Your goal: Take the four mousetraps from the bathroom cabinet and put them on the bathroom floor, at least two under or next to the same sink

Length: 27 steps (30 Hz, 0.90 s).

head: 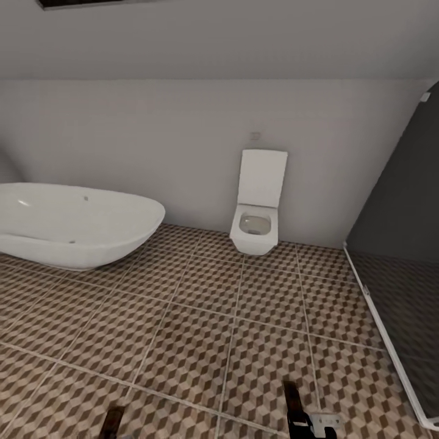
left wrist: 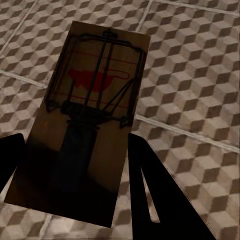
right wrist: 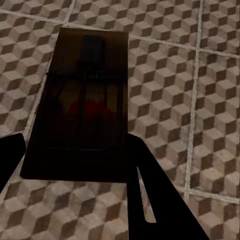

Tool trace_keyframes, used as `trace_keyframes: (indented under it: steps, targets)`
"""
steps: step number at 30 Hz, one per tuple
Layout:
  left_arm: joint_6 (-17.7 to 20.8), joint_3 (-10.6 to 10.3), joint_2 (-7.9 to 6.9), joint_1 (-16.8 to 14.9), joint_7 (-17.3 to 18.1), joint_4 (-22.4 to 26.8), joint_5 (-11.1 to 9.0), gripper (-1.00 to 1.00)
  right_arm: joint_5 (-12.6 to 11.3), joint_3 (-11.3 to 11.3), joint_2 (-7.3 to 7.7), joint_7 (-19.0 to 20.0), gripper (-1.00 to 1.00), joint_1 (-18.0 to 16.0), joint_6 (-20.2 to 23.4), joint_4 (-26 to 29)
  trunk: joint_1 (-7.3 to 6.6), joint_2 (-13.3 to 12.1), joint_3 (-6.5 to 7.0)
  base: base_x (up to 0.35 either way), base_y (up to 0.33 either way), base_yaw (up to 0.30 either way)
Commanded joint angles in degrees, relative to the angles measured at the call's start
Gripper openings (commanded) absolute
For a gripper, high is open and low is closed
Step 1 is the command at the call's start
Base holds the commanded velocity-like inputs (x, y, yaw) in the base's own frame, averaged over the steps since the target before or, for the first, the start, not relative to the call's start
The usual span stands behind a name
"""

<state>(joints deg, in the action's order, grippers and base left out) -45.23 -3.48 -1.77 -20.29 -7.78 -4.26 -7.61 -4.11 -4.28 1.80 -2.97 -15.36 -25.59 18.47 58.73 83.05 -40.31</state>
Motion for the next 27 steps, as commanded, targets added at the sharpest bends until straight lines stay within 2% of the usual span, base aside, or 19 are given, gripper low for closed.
trace_keyframes:
  steps: [1,27]
  targets:
    - [-0.29,-0.38,0.02,-0.10,-0.24,-0.22,-0.27,-1.00,-0.43,-0.47,0.05,-0.28,-1.00,-0.02,-0.16,-0.01,0.00,0.03,-0.04,0.000,0.000,0.290]
    - [-0.29,-0.38,0.07,-0.10,-0.22,-0.24,-0.27,-1.00,-0.39,-0.47,0.05,-0.28,-1.00,-0.02,-0.16,-0.01,0.00,0.03,-0.04,0.000,0.000,0.290]
